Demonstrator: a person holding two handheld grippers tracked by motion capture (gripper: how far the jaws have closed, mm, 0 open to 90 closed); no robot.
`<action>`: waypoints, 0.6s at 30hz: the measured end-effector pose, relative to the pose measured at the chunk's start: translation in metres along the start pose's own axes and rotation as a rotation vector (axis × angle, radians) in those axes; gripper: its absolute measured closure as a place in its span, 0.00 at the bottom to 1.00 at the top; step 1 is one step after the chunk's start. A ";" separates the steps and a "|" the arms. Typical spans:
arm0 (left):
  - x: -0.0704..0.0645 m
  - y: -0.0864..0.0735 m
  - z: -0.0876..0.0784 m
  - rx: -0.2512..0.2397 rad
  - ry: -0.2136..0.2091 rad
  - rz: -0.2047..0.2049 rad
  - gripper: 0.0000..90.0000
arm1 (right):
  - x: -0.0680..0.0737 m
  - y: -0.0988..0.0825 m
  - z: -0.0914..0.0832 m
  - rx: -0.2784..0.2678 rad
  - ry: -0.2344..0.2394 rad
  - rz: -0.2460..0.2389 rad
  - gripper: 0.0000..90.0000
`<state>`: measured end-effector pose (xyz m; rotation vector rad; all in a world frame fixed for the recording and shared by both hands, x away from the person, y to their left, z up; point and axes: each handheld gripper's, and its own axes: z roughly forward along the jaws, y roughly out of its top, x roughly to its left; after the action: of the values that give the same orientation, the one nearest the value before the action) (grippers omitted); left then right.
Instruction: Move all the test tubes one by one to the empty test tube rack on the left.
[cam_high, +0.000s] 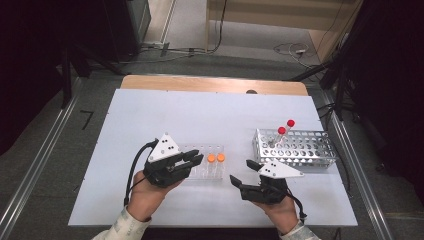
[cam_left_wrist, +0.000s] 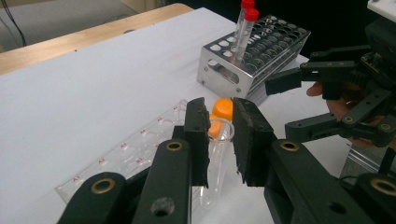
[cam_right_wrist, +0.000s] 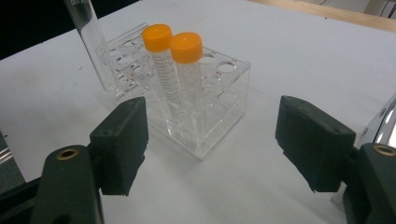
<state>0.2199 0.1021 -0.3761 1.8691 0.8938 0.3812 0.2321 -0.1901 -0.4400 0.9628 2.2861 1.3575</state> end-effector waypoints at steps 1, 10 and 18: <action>0.001 0.001 -0.001 -0.001 0.003 0.004 0.85 | 0.000 0.000 0.000 0.001 -0.001 0.000 0.27; 0.006 0.003 -0.006 -0.031 0.042 -0.001 0.85 | 0.000 0.000 0.000 0.000 -0.003 0.000 0.27; 0.009 0.004 0.000 -0.051 0.094 0.020 0.85 | 0.001 0.000 0.001 0.001 -0.006 0.001 0.27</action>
<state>0.2272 0.1075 -0.3738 1.8270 0.9205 0.5035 0.2323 -0.1890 -0.4409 0.9675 2.2823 1.3517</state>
